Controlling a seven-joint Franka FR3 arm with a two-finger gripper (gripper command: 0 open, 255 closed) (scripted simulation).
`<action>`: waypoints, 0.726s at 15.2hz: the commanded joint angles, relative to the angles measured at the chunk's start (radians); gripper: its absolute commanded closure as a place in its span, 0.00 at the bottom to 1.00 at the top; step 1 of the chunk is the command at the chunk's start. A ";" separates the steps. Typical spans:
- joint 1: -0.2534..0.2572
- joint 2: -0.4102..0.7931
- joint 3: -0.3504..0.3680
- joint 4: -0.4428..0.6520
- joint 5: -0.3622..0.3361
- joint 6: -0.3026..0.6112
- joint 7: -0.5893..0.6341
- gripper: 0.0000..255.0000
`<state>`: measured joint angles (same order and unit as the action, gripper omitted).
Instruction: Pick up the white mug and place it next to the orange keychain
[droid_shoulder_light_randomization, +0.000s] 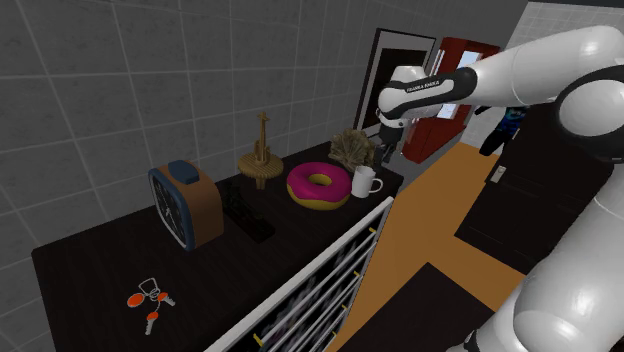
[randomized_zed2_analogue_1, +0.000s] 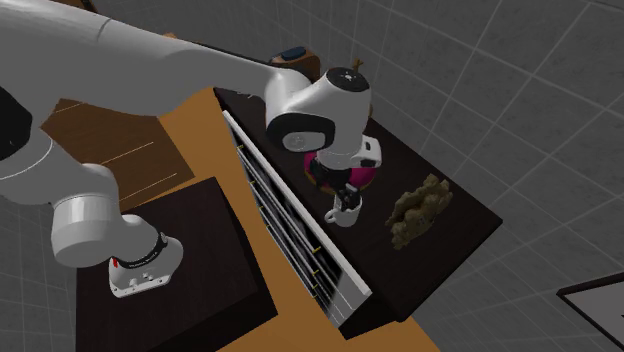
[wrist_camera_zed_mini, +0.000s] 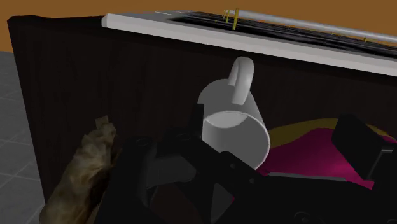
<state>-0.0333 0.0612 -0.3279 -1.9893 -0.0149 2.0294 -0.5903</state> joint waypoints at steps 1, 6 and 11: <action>-0.013 0.093 -0.006 0.078 0.037 0.007 -0.050 0.00; -0.060 0.293 0.004 0.278 0.110 -0.014 -0.143 0.00; -0.063 0.316 0.009 0.242 0.119 0.045 -0.149 0.00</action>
<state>-0.0956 0.3703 -0.3203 -1.7421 0.1013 2.0622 -0.7369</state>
